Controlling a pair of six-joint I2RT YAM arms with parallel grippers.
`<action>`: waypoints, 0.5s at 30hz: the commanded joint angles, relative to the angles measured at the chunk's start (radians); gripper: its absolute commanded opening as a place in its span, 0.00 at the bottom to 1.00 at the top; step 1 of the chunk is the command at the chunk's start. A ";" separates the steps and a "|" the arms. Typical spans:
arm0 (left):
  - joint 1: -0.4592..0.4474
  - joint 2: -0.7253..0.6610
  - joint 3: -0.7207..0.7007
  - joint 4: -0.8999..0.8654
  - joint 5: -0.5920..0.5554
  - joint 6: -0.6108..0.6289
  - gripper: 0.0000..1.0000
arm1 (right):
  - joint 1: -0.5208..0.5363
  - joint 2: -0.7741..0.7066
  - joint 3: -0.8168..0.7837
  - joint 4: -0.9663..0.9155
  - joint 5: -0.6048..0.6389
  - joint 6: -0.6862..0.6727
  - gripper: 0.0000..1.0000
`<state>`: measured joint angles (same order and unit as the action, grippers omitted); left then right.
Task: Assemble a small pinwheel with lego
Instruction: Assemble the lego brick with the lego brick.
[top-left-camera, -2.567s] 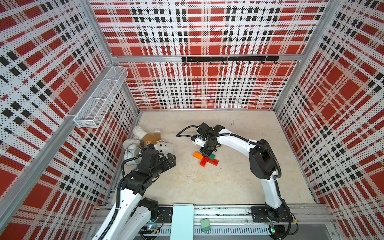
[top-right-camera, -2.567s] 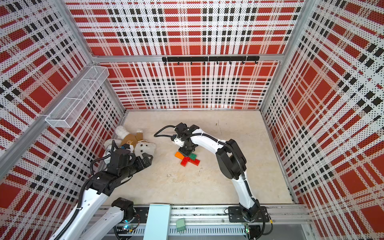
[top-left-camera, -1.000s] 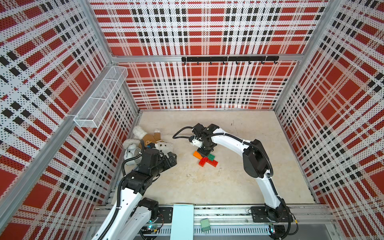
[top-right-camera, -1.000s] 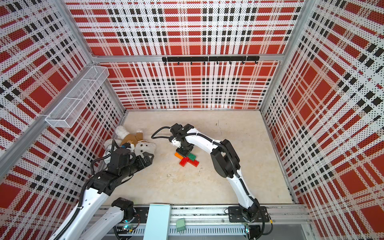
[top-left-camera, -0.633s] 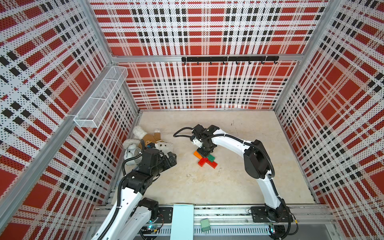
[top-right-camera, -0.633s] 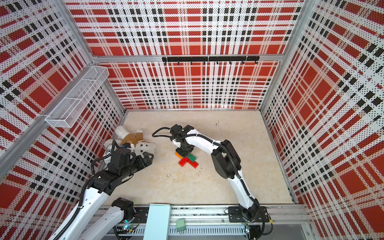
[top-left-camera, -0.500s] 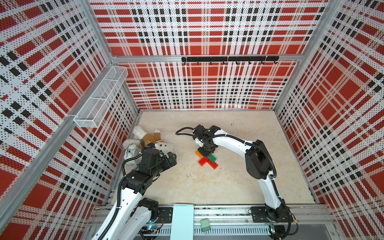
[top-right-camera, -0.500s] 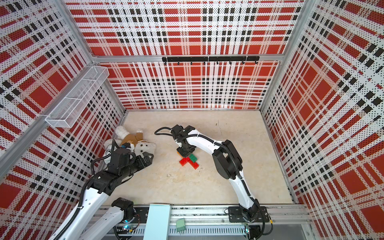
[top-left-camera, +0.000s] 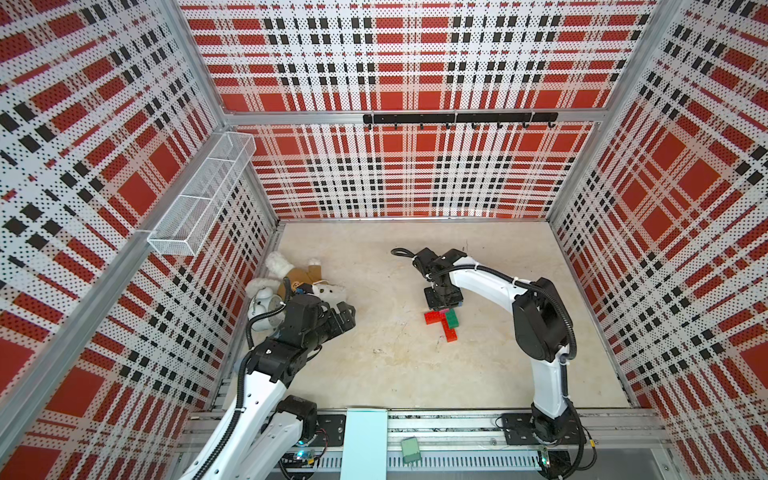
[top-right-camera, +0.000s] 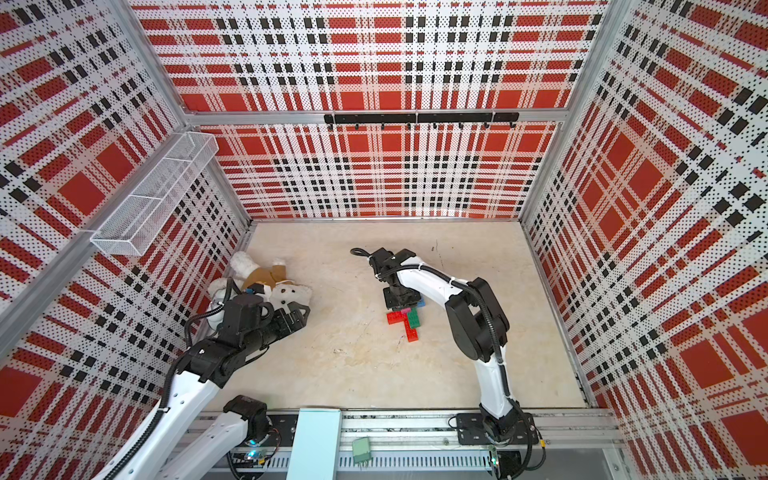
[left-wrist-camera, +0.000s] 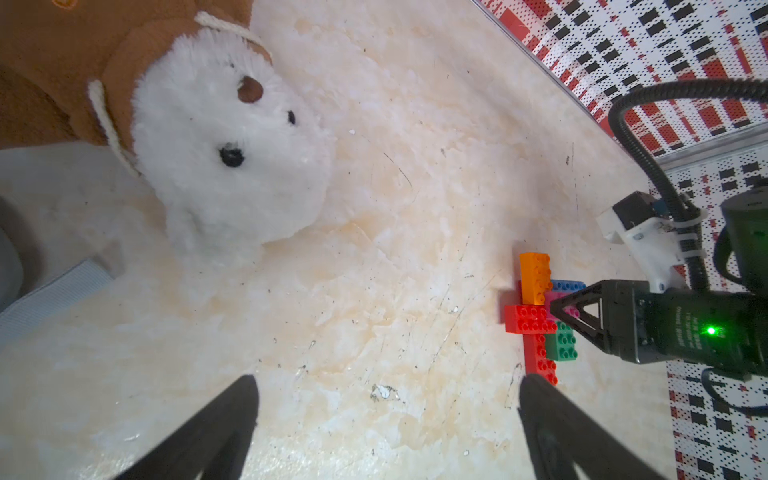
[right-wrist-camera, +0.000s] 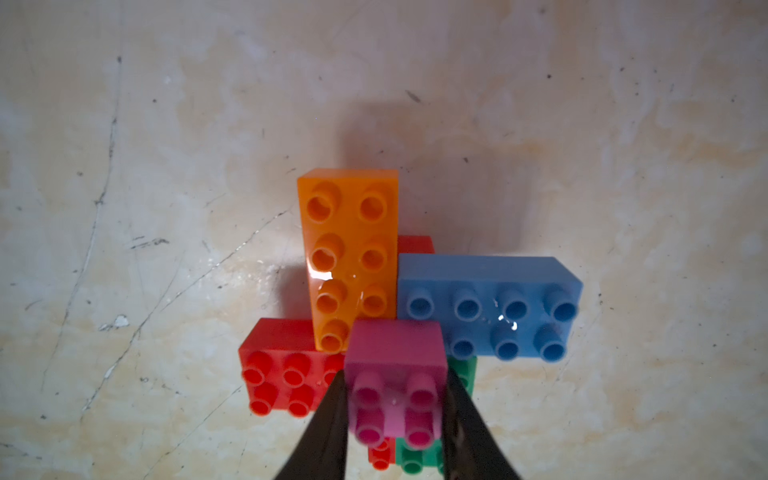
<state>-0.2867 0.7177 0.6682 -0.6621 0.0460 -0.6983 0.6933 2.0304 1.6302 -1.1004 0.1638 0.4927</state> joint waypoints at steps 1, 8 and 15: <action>0.006 -0.003 -0.001 0.036 0.008 0.002 0.99 | 0.002 -0.033 -0.017 0.065 -0.019 0.081 0.32; 0.006 -0.014 0.017 0.037 -0.009 0.009 0.99 | -0.030 -0.103 -0.047 0.147 -0.095 0.091 0.54; 0.006 -0.008 0.038 0.087 -0.044 0.006 0.99 | -0.032 -0.237 -0.022 0.155 -0.066 0.075 0.82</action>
<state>-0.2867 0.7139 0.6724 -0.6319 0.0391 -0.6979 0.6632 1.8946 1.5841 -0.9794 0.0772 0.5720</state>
